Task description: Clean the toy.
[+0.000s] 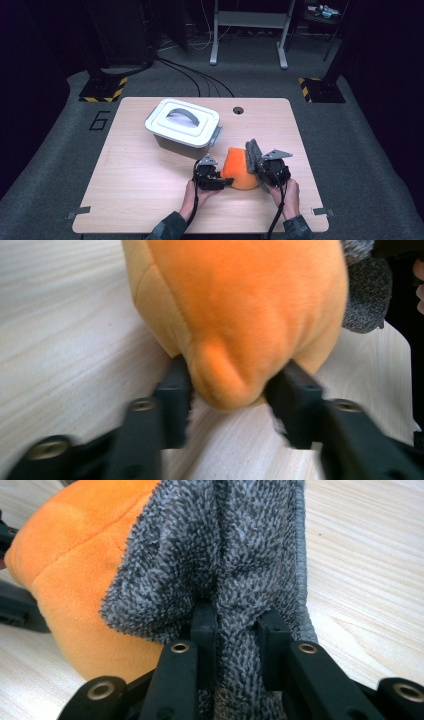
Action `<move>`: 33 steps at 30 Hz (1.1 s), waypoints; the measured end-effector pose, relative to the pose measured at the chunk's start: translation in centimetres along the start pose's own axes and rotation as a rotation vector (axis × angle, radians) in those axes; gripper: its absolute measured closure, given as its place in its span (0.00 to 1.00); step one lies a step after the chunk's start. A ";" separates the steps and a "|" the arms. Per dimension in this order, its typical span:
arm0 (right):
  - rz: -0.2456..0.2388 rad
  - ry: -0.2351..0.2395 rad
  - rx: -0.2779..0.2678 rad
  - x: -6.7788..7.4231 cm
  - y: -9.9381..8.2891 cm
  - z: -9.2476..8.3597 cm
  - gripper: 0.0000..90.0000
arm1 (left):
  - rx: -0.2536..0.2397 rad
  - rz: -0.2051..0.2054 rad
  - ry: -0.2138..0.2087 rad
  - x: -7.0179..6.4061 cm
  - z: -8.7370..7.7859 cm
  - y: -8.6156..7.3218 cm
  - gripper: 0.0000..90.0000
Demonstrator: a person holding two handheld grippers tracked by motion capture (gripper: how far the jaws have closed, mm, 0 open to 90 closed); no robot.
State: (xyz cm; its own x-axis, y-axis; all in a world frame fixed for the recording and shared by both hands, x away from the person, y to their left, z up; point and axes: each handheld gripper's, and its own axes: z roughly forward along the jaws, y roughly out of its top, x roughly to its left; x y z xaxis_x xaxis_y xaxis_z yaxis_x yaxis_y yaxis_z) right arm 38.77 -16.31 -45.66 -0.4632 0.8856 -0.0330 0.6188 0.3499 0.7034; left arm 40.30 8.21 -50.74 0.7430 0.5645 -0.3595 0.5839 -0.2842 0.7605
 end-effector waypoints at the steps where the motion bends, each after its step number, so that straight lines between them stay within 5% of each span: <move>1: -0.005 0.000 -0.002 0.0 0.0 0.0 0.83 | -0.001 0.011 0.007 -0.1 -0.1 0.0 0.71; 6: -0.005 0.001 -0.035 0.1 0.3 -1.0 0.83 | -0.014 0.075 0.028 -0.5 -1.1 0.7 0.81; 13: -0.038 0.013 -0.152 0.8 2.8 -4.4 0.82 | 0.048 0.265 0.084 -1.6 -4.3 3.4 0.82; 15: -0.043 0.028 -0.142 1.2 3.2 -4.0 0.82 | 0.062 0.279 0.082 -1.7 -4.5 3.6 0.82; 19: -0.025 0.050 -0.079 1.2 2.8 -1.2 0.83 | 0.075 0.269 0.100 -1.7 -3.8 3.5 0.75; 21: 0.019 0.070 -0.069 0.6 1.9 0.0 0.83 | 0.052 0.242 0.120 -1.8 -3.4 3.2 0.60; 22: 0.067 0.088 -0.073 0.1 1.2 0.4 0.83 | 0.012 0.206 0.157 -2.0 -3.1 2.8 0.44; 26: 0.074 0.083 -0.069 -0.3 0.7 0.2 0.83 | -0.036 0.144 0.174 -2.4 -2.4 1.9 0.29; 28: 0.090 0.079 -0.069 -0.5 0.2 0.2 0.83 | -0.068 0.127 0.158 -3.0 -1.4 1.2 0.33; 30: 0.090 0.082 -0.074 -0.6 0.1 0.2 0.83 | -0.081 0.137 0.162 -3.2 -1.2 1.1 0.51; 31: 0.093 0.081 -0.077 -0.6 0.0 0.2 0.83 | -0.087 0.162 0.167 -3.5 -1.1 1.1 0.51; 33: 0.096 0.074 -0.074 -0.7 -0.1 -0.1 0.83 | -0.078 0.178 0.156 -3.5 -1.1 1.5 0.71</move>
State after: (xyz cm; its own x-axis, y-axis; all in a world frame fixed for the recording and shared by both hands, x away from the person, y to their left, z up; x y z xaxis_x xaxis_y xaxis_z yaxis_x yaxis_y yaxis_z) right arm 38.96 -16.99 -45.64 -0.4512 0.8881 0.0875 0.6153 0.2385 0.7513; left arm 38.15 6.68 -47.76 0.7688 0.6256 -0.1324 0.4167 -0.3331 0.8458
